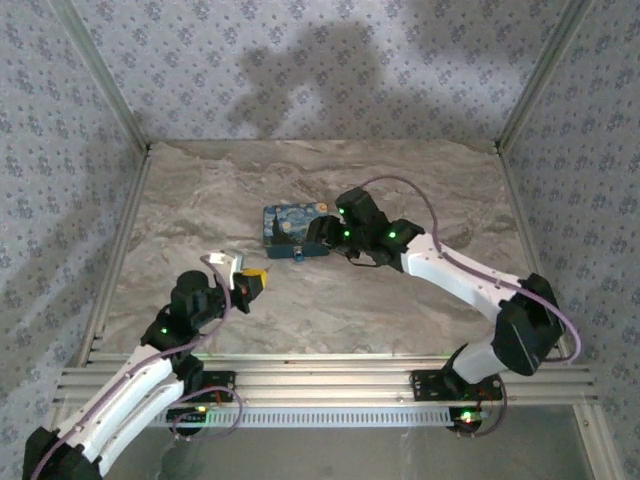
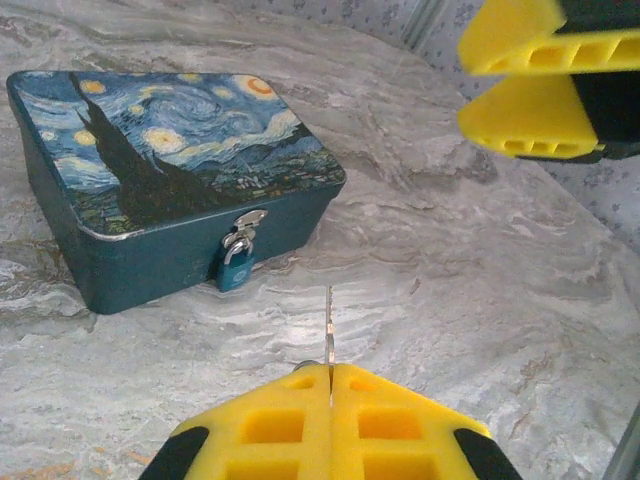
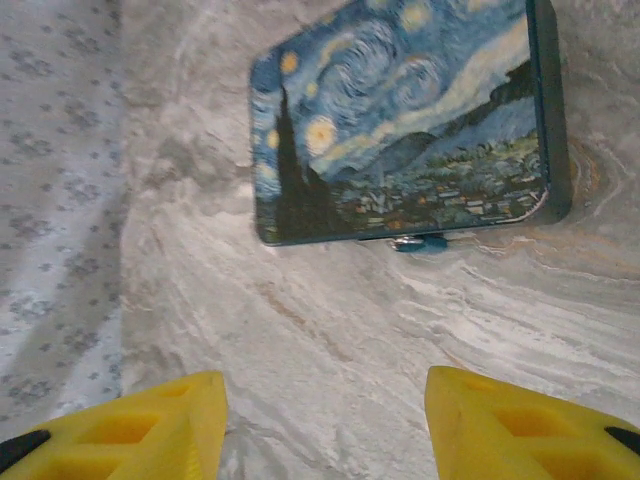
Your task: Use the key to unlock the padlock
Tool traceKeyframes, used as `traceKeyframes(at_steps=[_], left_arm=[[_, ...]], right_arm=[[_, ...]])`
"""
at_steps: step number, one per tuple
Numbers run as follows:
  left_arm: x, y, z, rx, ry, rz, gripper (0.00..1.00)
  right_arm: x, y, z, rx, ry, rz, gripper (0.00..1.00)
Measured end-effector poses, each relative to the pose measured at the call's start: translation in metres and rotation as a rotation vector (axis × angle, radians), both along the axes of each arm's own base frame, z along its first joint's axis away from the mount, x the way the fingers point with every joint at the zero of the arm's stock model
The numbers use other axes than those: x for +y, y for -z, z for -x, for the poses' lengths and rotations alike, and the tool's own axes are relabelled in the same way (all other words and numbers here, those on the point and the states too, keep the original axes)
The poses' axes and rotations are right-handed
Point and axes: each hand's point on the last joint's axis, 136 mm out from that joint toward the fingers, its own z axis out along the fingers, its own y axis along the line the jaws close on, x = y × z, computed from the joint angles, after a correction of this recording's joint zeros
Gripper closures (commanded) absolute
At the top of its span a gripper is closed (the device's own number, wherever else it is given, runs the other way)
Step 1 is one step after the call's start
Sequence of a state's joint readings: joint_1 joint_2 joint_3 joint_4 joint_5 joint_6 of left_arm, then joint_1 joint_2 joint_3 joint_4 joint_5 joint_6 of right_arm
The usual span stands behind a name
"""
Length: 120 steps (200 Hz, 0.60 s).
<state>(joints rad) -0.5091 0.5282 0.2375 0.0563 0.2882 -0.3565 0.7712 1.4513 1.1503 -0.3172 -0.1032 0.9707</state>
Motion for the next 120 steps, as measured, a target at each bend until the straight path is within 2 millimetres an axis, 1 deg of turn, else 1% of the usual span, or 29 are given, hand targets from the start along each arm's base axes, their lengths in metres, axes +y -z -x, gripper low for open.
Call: traceKeyframes(at_steps=[11,27,48,78,91,120], left_arm=[[-0.001,-0.003,0.002,0.004,0.012,0.009,1.0],[-0.005,-0.009,0.004,0.014,0.035,0.032,1.0],[-0.012,-0.02,0.005,0.028,0.069,0.073,1.0],[-0.023,-0.036,0.003,0.066,0.118,0.154,1.0],[-0.029,-0.043,0.001,0.088,0.138,0.197,1.0],[-0.04,-0.054,-0.001,0.138,0.18,0.294,1.0]], right_arm=[[0.0,-0.006,0.002,-0.011,-0.003,-0.011,0.45],[0.003,-0.009,0.006,-0.016,-0.018,-0.018,0.45],[0.01,-0.011,0.012,-0.023,-0.061,-0.026,0.45],[0.025,-0.02,0.019,-0.051,-0.131,-0.077,0.46],[0.031,-0.024,0.021,-0.067,-0.158,-0.108,0.48],[0.041,-0.031,0.024,-0.102,-0.208,-0.172,0.56]])
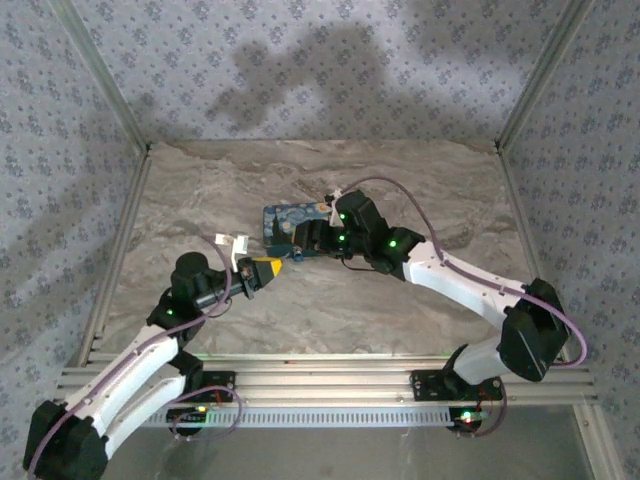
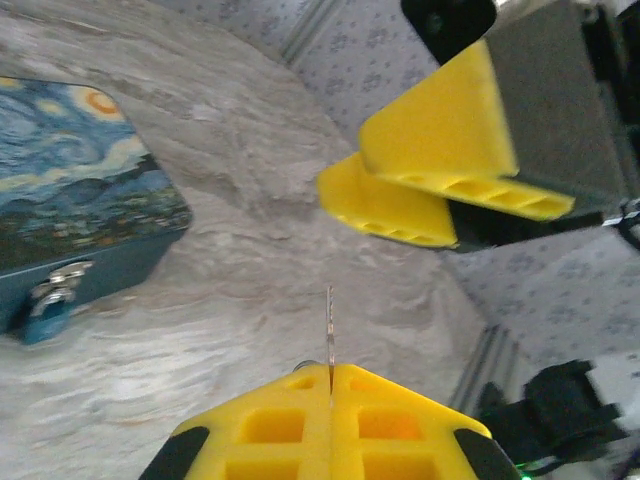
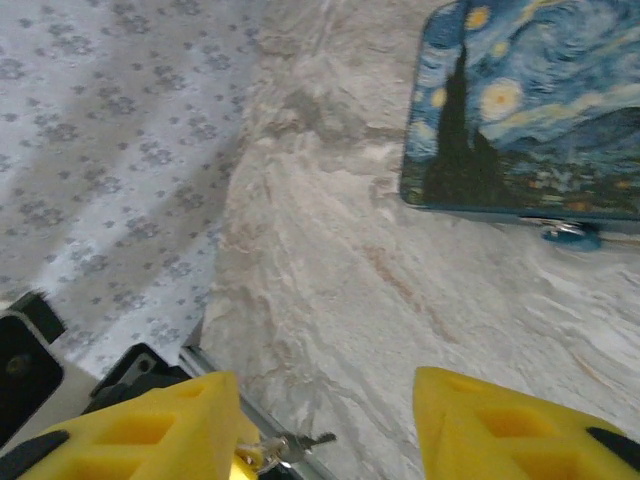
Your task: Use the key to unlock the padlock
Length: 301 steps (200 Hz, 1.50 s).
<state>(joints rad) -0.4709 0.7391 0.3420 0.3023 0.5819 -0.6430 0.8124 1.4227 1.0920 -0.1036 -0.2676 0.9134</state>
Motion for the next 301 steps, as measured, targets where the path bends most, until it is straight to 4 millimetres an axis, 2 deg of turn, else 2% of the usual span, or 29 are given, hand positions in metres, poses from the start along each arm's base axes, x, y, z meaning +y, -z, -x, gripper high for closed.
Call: traceKeyframes(at_steps=[17,60,111,141,173,211,228,238,264,301], left_arm=[[-0.005,-0.01,-0.002,0.021,0.023,0.054,1.0],[-0.012,-0.027,-0.008,0.061,0.048,0.158,1.0],[-0.014,-0.041,-0.01,0.076,0.058,0.232,1.0],[-0.014,-0.043,-0.008,0.083,0.069,0.241,1.0],[-0.016,-0.037,-0.01,0.102,0.075,0.232,1.0],[-0.018,-0.037,-0.011,0.1,0.084,0.204,1.0],[-0.019,-0.038,-0.013,0.087,0.084,0.167,0.83],[-0.019,-0.037,-0.014,0.087,0.085,0.138,0.77],[-0.016,-0.035,-0.014,0.052,0.074,0.048,0.67],[-0.007,-0.042,-0.006,-0.078,0.061,-0.058,0.54]], right_arm=[[0.002,-0.004,0.003,-0.02,-0.02,-0.031,0.59],[0.007,-0.019,0.008,-0.059,-0.055,-0.095,0.6],[0.011,-0.025,0.015,-0.065,-0.081,-0.137,0.8],[0.012,-0.029,0.016,-0.075,-0.087,-0.154,0.86],[0.014,-0.034,0.016,-0.083,-0.092,-0.175,1.0],[0.014,-0.037,0.016,-0.087,-0.097,-0.188,1.0],[0.014,-0.036,0.014,-0.09,-0.093,-0.183,1.0],[0.012,-0.033,0.014,-0.084,-0.089,-0.163,1.0],[0.011,-0.026,0.014,-0.084,-0.074,-0.026,1.0],[0.014,-0.045,0.025,-0.227,-0.142,0.146,1.0]])
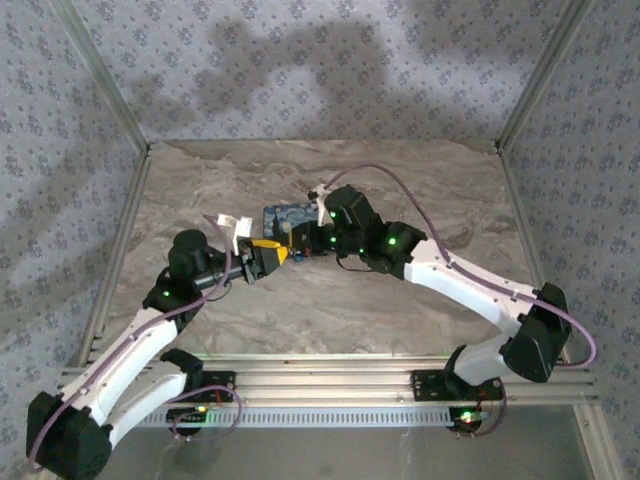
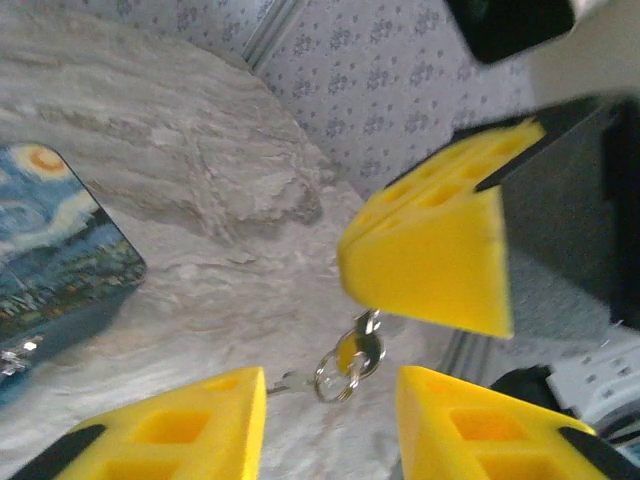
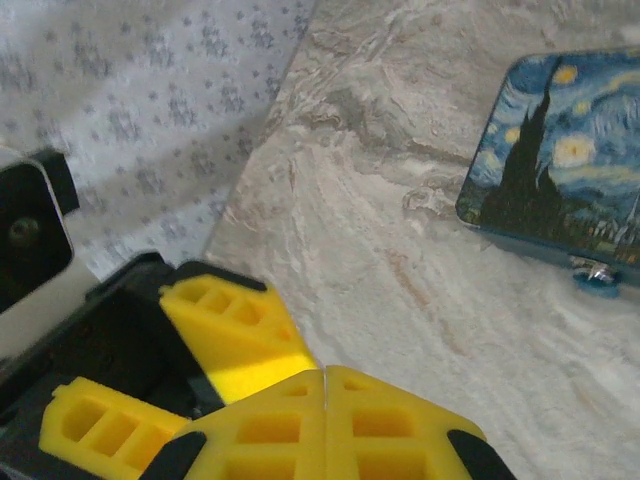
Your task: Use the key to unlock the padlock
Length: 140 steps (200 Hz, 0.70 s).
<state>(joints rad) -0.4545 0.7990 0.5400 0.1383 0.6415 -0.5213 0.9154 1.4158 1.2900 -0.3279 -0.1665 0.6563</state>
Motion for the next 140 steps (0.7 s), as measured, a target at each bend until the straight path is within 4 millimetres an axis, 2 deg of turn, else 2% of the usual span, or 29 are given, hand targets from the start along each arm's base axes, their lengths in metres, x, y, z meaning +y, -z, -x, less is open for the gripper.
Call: traceKeyframes(at_steps=[26,67,107,140], left_arm=[[0.001,-0.011,0.016,-0.132,0.052,-0.035,0.45],[-0.006,-0.018,0.038,-0.265,0.179,-0.061,0.44],[-0.014,-0.021,0.049,-0.316,0.254,-0.053,0.46],[-0.019,-0.024,0.053,-0.326,0.313,-0.024,0.53]], right_arm=[[0.0,-0.013,0.014,-0.126,-0.117,0.1,1.0],[0.001,-0.019,0.04,-0.289,-0.375,0.218,1.0],[0.004,-0.015,0.069,-0.359,-0.613,0.215,1.0],[0.002,-0.019,0.073,-0.39,-0.699,0.127,1.0]])
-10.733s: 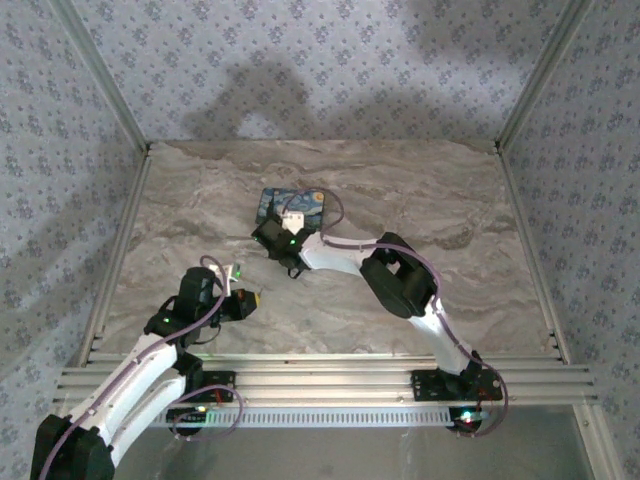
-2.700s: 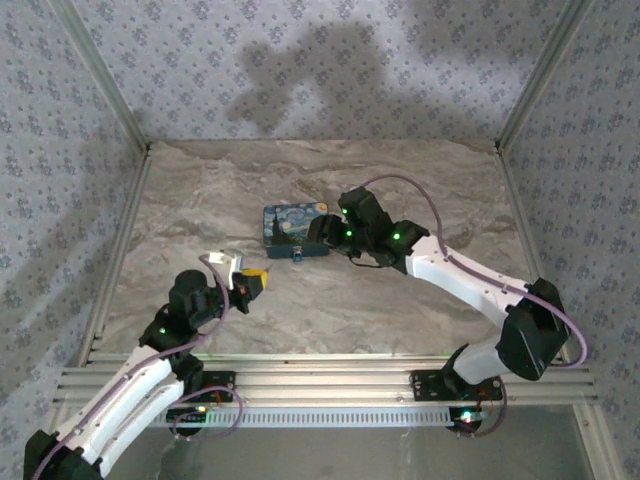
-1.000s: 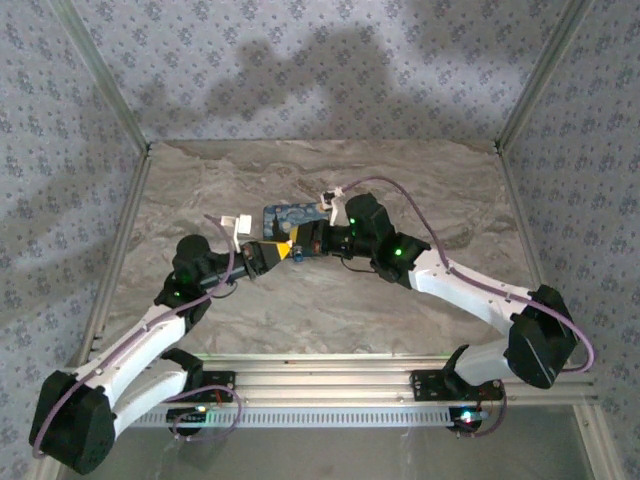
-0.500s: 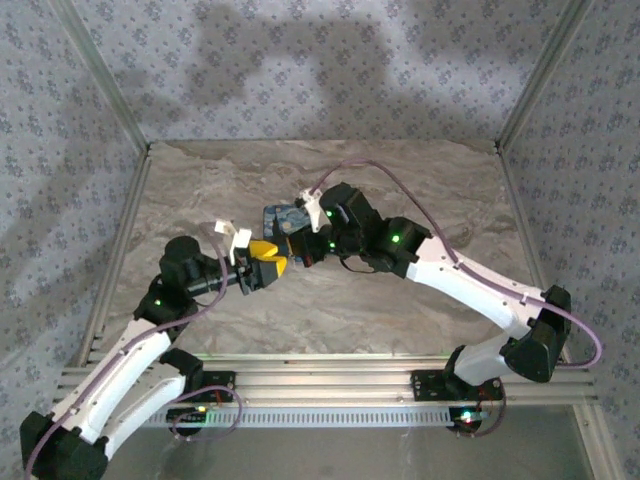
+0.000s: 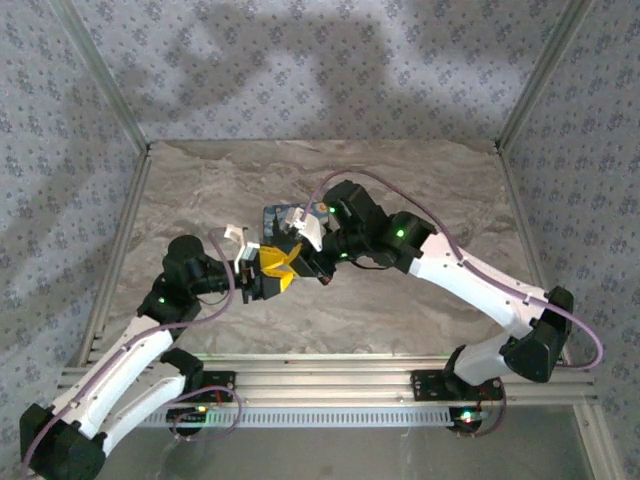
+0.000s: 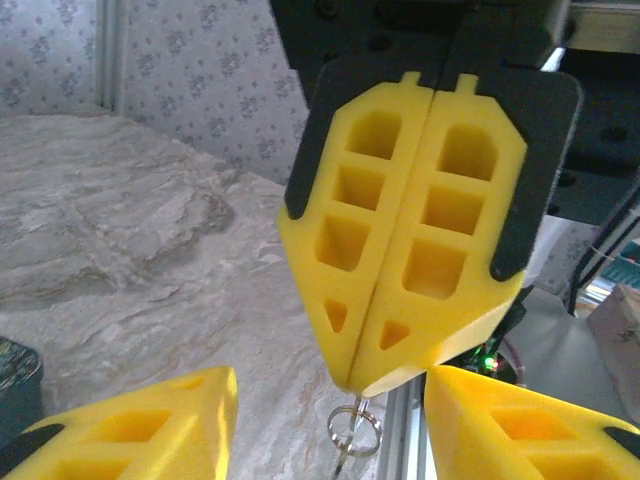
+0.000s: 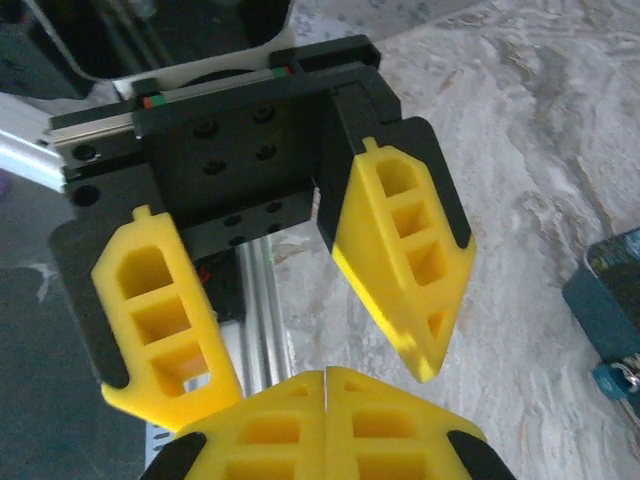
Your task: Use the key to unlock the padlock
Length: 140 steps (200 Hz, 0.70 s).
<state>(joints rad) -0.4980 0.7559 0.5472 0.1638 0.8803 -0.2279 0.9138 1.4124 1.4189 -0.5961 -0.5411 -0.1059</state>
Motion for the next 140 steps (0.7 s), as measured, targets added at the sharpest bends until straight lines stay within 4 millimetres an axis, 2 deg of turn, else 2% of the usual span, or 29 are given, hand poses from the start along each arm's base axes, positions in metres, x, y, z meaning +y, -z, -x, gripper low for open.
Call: traceKeyframes(at_steps=[14,33,42,65,119,131,140], left_arm=[[-0.003,-0.001,0.0,0.006,0.018,0.011,0.61],[-0.006,-0.001,-0.001,0.014,0.033,0.018,0.79],[-0.008,-0.002,0.0,0.02,0.044,0.022,0.84],[-0.009,-0.006,0.002,0.0,0.062,0.034,1.0],[-0.01,-0.005,0.0,0.006,0.056,0.032,1.0],[-0.008,-0.005,-0.001,-0.001,0.039,0.026,1.0],[-0.008,-0.005,-0.003,-0.003,0.026,0.02,1.0]], right_arm=[[-0.001,-0.006,-0.002,0.006,-0.025,-0.043,1.0],[-0.001,-0.019,-0.003,0.003,-0.055,-0.108,1.0],[0.0,-0.024,-0.003,-0.002,-0.065,-0.132,1.0],[-0.001,-0.028,-0.004,0.003,-0.089,-0.169,1.0],[0.0,-0.029,-0.008,0.026,-0.097,-0.211,1.0],[0.0,-0.029,-0.009,0.039,-0.085,-0.214,0.93],[0.0,-0.029,-0.01,0.047,-0.076,-0.215,0.91]])
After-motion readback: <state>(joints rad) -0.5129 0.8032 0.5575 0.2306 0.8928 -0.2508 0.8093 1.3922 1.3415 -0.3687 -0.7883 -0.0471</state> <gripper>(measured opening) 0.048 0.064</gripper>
